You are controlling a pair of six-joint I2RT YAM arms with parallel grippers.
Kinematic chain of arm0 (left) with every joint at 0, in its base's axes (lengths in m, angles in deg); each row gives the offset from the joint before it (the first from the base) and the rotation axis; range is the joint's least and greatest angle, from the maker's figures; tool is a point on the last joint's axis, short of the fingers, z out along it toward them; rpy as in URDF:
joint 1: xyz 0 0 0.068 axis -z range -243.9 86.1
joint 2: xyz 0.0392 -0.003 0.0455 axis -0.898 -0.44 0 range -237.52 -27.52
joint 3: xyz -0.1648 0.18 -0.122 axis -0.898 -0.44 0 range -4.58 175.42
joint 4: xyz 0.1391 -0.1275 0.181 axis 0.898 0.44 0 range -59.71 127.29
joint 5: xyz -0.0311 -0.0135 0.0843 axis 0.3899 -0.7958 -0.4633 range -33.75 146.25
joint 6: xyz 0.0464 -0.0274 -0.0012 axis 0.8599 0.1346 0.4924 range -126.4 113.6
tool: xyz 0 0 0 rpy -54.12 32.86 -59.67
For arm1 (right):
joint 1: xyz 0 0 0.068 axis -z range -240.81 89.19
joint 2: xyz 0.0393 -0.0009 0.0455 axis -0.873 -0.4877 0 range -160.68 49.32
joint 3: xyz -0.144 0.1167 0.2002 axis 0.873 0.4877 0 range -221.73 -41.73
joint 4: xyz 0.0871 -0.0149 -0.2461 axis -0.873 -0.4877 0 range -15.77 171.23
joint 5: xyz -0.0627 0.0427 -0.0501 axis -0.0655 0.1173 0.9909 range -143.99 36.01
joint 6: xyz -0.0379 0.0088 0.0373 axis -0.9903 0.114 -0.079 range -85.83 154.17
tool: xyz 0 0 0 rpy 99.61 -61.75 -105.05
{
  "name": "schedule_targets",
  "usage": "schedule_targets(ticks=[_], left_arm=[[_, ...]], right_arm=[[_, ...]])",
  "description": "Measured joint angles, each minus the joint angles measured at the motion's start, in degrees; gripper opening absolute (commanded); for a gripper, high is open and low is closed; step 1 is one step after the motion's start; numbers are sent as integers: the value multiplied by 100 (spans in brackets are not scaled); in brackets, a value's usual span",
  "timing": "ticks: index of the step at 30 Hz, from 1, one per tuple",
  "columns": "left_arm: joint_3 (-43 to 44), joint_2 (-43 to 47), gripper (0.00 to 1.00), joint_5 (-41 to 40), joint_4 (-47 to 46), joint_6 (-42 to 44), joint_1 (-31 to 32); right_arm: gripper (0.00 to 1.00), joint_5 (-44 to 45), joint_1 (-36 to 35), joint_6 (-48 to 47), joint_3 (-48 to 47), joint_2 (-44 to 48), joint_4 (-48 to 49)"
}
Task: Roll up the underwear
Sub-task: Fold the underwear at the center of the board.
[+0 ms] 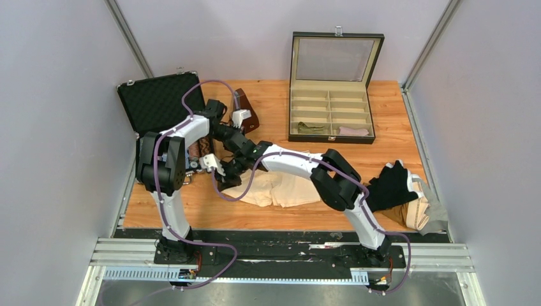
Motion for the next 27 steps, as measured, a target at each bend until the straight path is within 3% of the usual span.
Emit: schedule_targets(ticks=[15, 27], left_arm=[[304, 1655, 0, -601, 1093, 570, -485], [662, 1276, 0, -546, 1204, 278, -345]], right_arm=[[0, -704, -61, 1161, -83, 857, 518], [0, -726, 297, 1434, 1029, 1700, 551]])
